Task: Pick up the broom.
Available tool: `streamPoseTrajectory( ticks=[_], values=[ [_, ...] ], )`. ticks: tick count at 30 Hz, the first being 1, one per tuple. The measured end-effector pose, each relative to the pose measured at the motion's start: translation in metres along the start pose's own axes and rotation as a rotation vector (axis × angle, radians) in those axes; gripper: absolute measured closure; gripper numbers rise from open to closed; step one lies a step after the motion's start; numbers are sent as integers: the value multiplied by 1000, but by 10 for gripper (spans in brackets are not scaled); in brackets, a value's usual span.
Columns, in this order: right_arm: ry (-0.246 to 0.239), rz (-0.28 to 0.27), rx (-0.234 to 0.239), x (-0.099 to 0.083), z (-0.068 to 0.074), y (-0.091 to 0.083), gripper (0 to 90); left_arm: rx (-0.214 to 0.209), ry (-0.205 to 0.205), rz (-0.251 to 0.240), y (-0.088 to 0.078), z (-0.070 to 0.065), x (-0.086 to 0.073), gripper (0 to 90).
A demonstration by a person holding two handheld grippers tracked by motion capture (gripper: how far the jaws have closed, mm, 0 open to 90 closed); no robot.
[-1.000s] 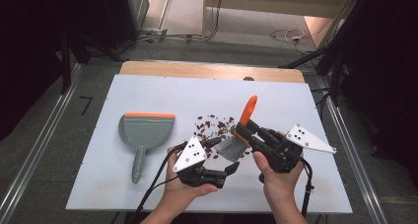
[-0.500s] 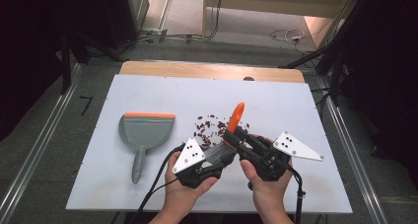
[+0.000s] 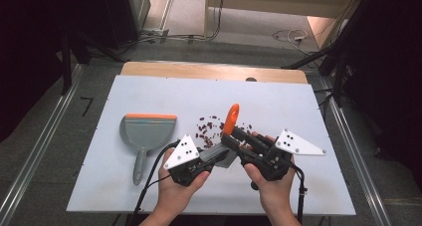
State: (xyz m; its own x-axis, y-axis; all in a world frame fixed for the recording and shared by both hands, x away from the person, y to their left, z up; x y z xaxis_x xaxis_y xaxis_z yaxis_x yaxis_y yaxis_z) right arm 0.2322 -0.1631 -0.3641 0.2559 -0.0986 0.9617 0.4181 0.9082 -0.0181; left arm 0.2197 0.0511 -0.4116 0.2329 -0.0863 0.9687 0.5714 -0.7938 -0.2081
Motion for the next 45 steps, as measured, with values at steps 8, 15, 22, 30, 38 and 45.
streamPoseTrajectory(
  ticks=[8, 15, 22, 30, 38, 45],
  values=[
    [-49, 44, 84, 9, -19, -15, 505, -123, 36, -2, -23, 22, 9, 855],
    [-92, 182, 231, 6, -30, -20, 525, -287, 101, 21, -37, 30, 14, 854],
    [-119, 295, 324, -7, -26, -14, 539, -387, 136, 67, -40, 29, 11, 853],
    [-149, 387, 372, -21, -25, -8, 529, -430, 145, 77, -41, 28, 9, 852],
    [-116, 462, 438, -26, -28, -7, 613, -456, 148, 87, -41, 29, 9, 852],
    [-123, 468, 428, -30, -26, -6, 618, -464, 147, 94, -41, 29, 7, 852]
  ],
)
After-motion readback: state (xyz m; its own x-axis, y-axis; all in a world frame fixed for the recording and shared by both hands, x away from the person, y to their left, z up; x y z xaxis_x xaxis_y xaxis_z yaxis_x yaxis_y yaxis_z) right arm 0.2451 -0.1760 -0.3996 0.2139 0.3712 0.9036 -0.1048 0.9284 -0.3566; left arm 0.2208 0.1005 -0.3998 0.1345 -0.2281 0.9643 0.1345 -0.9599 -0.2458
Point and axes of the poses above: each handheld gripper's, and its own axes: y roughly forward along the jaws, x roughly out of its top, z roughly to its left, the point moved 1 cm from there along y, roughly forward along the jaws, and after that the axes turned 3 degrees about x, right-handed, at the moved point
